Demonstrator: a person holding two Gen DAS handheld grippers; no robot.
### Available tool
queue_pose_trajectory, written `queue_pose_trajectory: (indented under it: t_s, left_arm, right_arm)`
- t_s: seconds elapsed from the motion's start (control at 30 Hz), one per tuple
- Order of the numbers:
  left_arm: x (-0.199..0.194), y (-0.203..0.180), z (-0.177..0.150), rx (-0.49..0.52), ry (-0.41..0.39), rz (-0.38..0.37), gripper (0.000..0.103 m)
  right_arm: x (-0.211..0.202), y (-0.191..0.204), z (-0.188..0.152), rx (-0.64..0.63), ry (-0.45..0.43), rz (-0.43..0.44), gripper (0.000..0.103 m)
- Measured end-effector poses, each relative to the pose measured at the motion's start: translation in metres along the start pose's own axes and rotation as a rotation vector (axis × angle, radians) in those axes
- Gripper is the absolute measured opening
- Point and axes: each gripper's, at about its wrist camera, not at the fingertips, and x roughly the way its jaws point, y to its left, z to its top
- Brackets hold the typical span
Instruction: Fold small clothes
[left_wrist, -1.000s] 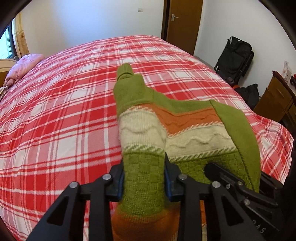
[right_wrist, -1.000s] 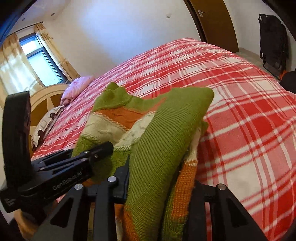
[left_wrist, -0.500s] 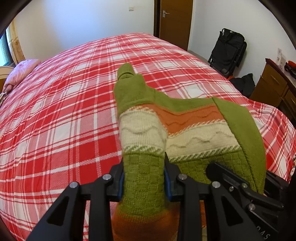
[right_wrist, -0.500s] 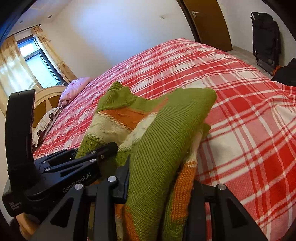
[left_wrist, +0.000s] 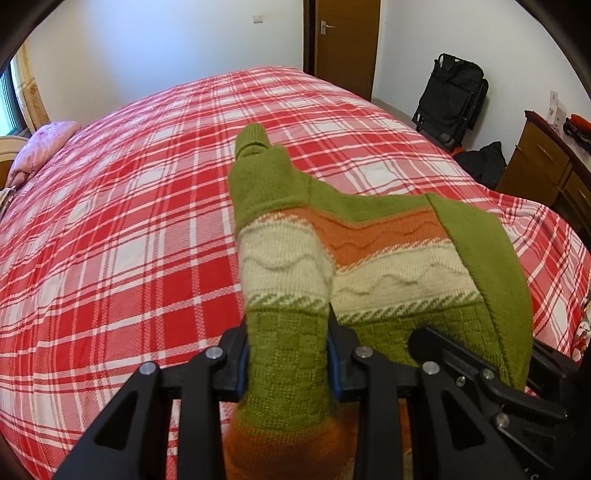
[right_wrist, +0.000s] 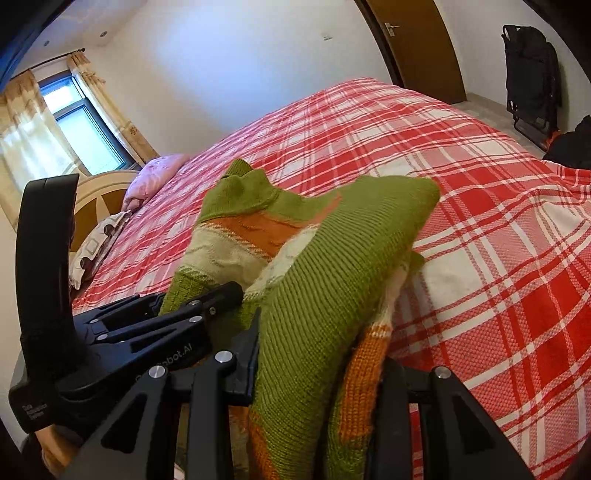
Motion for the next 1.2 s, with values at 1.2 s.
queue_pose_trajectory:
  t_s: [1.2]
  left_arm:
    - [-0.019,-0.077,0.027,0.165,-0.101,-0.078,0.033]
  right_arm:
    - [-0.073,-0.047,0.005,0.113,-0.174,-0.101,0.035]
